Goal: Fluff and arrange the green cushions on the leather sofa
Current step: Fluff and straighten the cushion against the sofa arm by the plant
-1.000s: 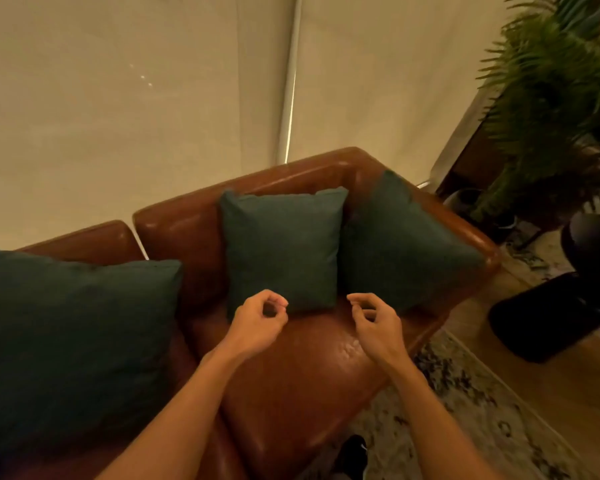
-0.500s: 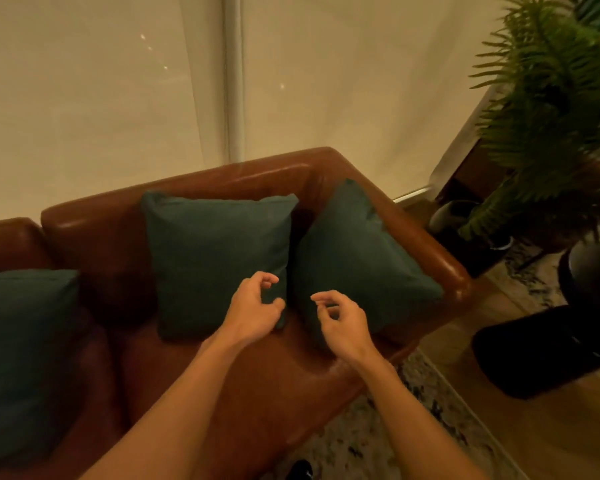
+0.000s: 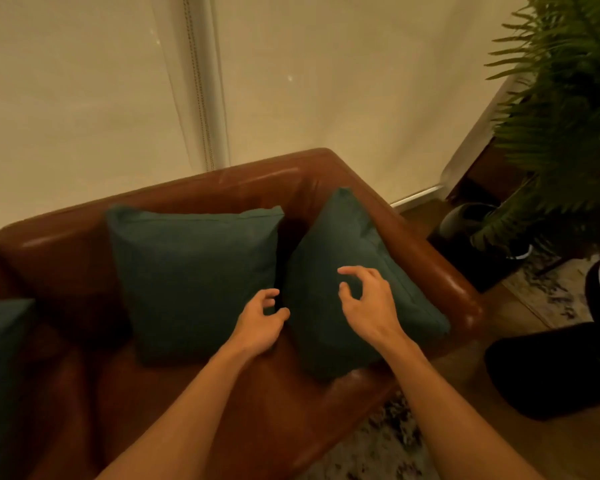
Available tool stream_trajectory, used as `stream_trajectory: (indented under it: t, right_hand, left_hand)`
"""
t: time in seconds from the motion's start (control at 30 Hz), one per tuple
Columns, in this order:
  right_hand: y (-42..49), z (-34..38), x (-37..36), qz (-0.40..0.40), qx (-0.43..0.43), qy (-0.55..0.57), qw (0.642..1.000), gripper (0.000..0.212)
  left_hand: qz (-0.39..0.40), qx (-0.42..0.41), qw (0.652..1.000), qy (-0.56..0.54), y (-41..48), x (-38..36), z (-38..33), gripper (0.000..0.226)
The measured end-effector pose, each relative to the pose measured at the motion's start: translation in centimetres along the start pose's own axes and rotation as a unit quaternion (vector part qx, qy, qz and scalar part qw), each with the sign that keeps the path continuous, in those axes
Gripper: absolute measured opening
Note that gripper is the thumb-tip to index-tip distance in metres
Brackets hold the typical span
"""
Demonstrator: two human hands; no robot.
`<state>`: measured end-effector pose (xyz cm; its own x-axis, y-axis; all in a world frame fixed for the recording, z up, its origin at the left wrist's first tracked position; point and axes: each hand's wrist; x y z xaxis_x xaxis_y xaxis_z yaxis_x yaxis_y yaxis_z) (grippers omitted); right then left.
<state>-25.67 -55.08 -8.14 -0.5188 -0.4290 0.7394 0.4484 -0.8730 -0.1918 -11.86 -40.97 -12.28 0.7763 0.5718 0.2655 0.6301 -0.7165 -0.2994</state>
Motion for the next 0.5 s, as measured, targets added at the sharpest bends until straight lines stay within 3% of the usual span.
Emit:
stream_trajectory:
  t: [0.27,0.5]
  right_hand:
    - [8.4,1.3,0.9,-0.071,-0.026,-0.085,0.993,0.054]
    - [13.9,1.2,-2.4,-0.046,-0.066,-0.202,0.976,0.079]
  left_hand:
    - [-0.001,0.135,0.976,-0.171,7.8,-3.2,1.8,0.056]
    - [0.009,0.218,0.949,-0.228,12.8,-5.0,3.0,0.070]
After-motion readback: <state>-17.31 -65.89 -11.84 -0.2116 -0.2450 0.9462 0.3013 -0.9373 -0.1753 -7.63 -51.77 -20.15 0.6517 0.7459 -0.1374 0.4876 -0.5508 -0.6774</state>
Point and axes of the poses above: each hand's wrist, its own y-axis towards the middle knuckle, its own x-axis out of the back of the hand, z = x × y, and after that the axes turned 12 degrees about -x, right-handed
